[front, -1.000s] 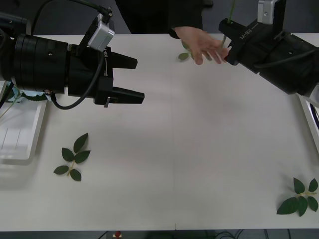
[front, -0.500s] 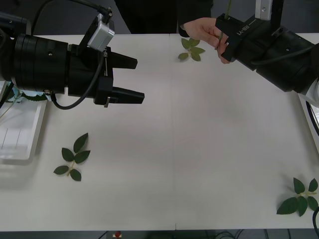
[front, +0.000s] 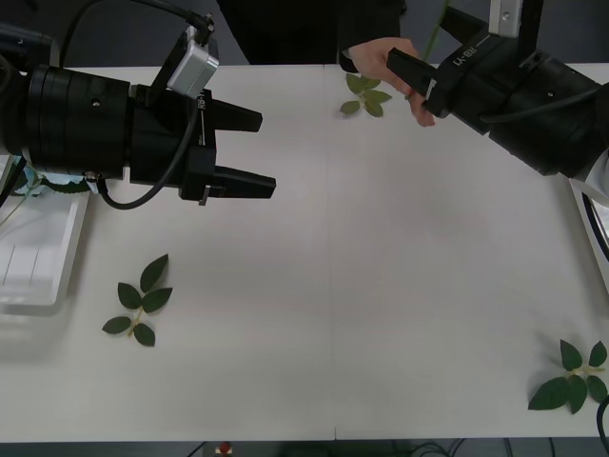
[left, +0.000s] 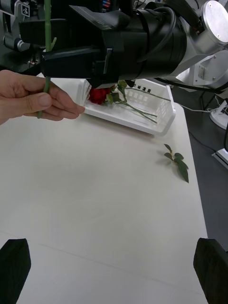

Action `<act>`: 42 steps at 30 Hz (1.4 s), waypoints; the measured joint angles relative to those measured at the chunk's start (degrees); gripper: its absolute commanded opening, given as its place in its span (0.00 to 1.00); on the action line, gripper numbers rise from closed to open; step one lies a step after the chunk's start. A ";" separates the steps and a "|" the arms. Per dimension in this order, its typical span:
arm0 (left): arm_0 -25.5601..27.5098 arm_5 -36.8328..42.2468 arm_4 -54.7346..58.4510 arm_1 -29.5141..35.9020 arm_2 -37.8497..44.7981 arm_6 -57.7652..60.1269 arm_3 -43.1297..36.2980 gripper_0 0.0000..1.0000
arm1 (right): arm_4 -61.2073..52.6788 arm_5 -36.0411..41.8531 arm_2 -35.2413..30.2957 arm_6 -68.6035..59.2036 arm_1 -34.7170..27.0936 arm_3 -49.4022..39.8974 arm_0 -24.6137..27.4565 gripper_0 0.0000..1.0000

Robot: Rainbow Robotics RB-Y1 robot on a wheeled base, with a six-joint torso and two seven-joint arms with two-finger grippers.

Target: Place the red flowers into the right box and the blue flowers into the left box. If a person shows an open palm, hand one flower to the person first, then continue sorting.

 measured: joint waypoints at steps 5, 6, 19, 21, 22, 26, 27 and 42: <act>0.00 0.00 0.00 0.00 0.00 0.00 0.00 1.00 | 0.00 0.67 -0.07 0.34 -0.15 0.00 0.00 1.00; 0.00 0.00 0.00 0.00 0.00 0.00 0.00 1.00 | 0.00 1.78 -0.29 0.34 -0.25 0.00 0.00 1.00; 0.00 -0.01 -0.02 0.00 0.00 0.00 0.01 1.00 | 0.66 42.24 -24.04 2.98 -1.22 0.00 1.62 1.00; 0.00 -0.01 -0.33 0.00 0.00 0.00 0.01 1.00 | 1.55 48.52 -27.40 3.58 -1.22 0.00 1.62 1.00; 0.00 -0.01 -0.85 0.00 0.00 0.00 0.01 1.00 | 1.73 51.09 -28.86 3.91 -1.22 0.00 1.62 1.00; -0.03 -0.01 -1.63 0.01 -0.02 0.00 0.01 1.00 | 2.27 60.20 -33.09 6.03 -1.23 0.00 1.62 1.00; -0.09 -0.01 -1.62 0.04 -0.09 0.00 0.01 1.00 | 2.95 61.97 -33.78 7.08 -1.26 0.00 1.62 1.00; -0.78 -1.77 0.12 3.09 -5.60 -5.91 0.02 1.00 | 10.88 77.04 -35.34 11.41 -5.19 0.01 1.62 1.00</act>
